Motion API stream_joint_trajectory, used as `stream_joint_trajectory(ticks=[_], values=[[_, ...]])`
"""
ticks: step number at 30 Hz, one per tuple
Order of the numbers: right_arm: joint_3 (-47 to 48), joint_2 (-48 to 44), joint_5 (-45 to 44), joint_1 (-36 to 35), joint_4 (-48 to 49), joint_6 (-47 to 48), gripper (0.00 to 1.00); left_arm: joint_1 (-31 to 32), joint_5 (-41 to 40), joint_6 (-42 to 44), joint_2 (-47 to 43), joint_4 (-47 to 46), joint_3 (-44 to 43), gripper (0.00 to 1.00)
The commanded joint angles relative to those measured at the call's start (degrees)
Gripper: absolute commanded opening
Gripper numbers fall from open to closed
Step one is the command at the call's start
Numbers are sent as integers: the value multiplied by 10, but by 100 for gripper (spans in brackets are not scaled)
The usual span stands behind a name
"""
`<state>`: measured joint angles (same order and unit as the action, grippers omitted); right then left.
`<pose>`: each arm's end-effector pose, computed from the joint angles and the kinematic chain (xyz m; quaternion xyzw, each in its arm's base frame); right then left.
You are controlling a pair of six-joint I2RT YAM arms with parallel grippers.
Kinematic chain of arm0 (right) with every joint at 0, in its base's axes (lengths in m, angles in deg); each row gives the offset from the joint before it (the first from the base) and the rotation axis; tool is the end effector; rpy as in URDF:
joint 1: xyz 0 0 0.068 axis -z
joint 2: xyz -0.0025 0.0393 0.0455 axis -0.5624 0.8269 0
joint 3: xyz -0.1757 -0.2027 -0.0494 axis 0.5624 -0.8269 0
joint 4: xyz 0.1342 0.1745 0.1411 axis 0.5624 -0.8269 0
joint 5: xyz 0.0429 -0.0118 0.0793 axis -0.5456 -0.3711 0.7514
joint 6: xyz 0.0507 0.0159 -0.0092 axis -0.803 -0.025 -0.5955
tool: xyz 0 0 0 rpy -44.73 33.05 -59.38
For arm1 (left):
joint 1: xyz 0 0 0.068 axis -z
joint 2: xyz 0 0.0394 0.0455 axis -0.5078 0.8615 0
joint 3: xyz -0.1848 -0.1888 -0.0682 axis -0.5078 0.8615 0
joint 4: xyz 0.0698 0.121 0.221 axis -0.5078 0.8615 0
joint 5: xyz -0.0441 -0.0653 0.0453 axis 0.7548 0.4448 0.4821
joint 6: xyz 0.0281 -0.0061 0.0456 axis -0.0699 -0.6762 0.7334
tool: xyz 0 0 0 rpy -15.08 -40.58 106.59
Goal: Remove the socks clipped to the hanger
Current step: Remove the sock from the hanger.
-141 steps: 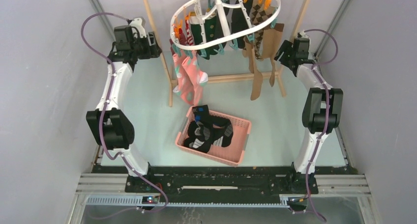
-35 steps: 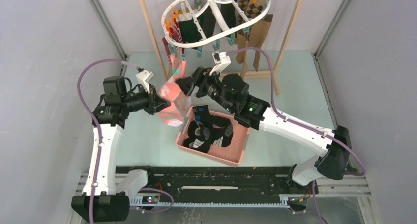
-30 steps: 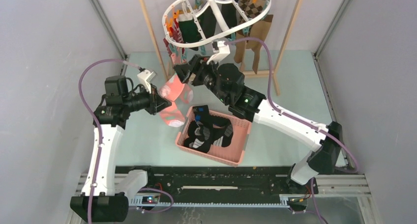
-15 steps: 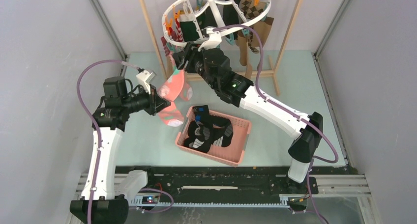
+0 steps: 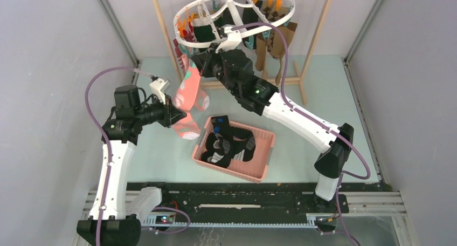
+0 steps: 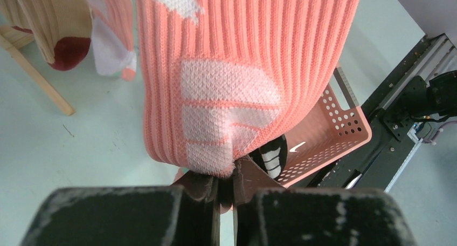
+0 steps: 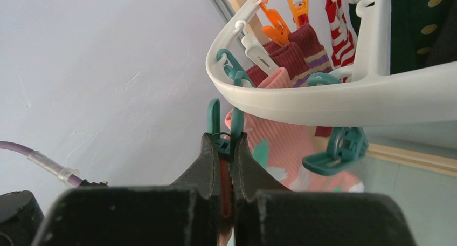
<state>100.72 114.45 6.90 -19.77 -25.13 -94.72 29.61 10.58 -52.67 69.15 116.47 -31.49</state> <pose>0.2600 0.3385 0.4621 -0.0473 0.6911 0.3761 0.6153 0.1785 -0.0218 0.3707 0.2292 0.8101 -0.2926 0.4535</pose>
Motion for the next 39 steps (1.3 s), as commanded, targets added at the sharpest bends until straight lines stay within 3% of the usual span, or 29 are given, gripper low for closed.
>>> stream_joint_trajectory(ticks=[1, 6, 7, 10, 13, 20, 31, 39], values=[[26, -3, 13, 3, 9, 13, 1, 5, -10, 8, -16, -6, 21, 4], [-7, -22, 23, 6, 24, 2, 0, 5, -11, 15, -26, 2, 42, 4], [-14, -25, 23, 6, 26, -1, 8, 5, -11, 16, -27, 2, 47, 4], [-24, -28, 7, 2, 29, -7, 46, 21, -14, 16, -31, 2, 50, 4], [-33, -26, -5, -6, 36, -14, 60, 25, -13, 12, -30, 1, 43, 4], [-43, -16, -25, -15, 69, -16, 67, 31, -23, 11, -32, 0, 41, 4], [92, 64, -79, -11, -4, 10, 63, 37, -31, 8, -33, -4, 34, 4], [53, 54, -111, -19, 8, 22, 66, 38, -33, 7, -31, -5, 32, 4]])
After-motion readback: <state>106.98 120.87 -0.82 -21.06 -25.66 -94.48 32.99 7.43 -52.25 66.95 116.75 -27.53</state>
